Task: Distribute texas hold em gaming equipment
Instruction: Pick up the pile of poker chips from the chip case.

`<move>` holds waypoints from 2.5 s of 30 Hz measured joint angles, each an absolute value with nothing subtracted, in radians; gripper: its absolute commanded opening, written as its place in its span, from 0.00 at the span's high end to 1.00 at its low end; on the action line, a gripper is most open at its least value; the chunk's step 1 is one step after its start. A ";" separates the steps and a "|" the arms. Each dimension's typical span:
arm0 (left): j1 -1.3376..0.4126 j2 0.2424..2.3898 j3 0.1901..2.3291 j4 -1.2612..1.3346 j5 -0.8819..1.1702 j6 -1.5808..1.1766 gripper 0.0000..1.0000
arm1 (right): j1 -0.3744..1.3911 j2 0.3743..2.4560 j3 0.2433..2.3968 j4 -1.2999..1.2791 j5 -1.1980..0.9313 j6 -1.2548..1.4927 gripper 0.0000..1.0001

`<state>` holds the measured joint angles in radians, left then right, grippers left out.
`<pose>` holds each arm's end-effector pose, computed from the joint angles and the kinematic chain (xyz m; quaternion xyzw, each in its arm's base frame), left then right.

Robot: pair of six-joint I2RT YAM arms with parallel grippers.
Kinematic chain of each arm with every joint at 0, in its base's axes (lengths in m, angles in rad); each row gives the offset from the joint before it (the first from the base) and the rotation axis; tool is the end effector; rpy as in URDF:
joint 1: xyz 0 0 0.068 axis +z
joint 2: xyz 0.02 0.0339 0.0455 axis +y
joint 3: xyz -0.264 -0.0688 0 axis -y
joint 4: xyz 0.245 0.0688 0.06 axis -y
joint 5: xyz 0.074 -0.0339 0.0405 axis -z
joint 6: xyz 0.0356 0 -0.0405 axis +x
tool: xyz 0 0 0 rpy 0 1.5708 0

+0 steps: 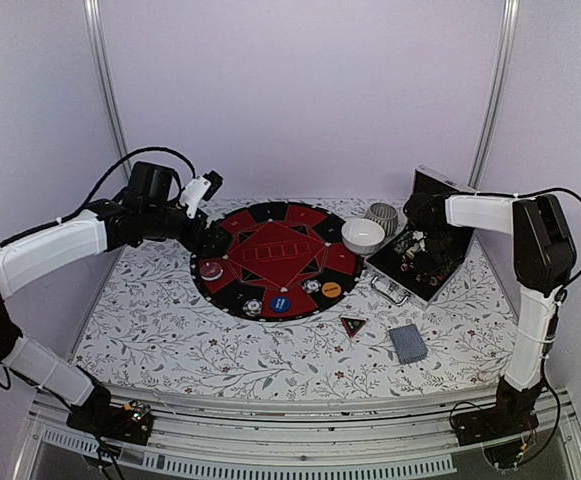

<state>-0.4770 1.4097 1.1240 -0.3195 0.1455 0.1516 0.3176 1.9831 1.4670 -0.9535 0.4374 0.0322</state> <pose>0.2814 -0.1513 0.3005 0.3052 0.8297 -0.1385 0.4465 0.3650 0.1041 0.1810 -0.1278 0.9666 -0.2048 0.0863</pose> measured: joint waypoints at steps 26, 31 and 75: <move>-0.447 1.443 1.124 -0.311 0.228 0.140 0.15 | 0.321 2.049 1.467 -0.900 0.503 -0.039 0.36; -0.443 1.448 1.124 -0.311 0.233 0.137 0.15 | 0.327 2.051 1.467 -0.900 0.525 -0.034 0.42; -0.435 1.449 1.124 -0.311 0.285 0.129 0.14 | 0.320 1.989 1.397 -0.891 0.435 0.055 0.62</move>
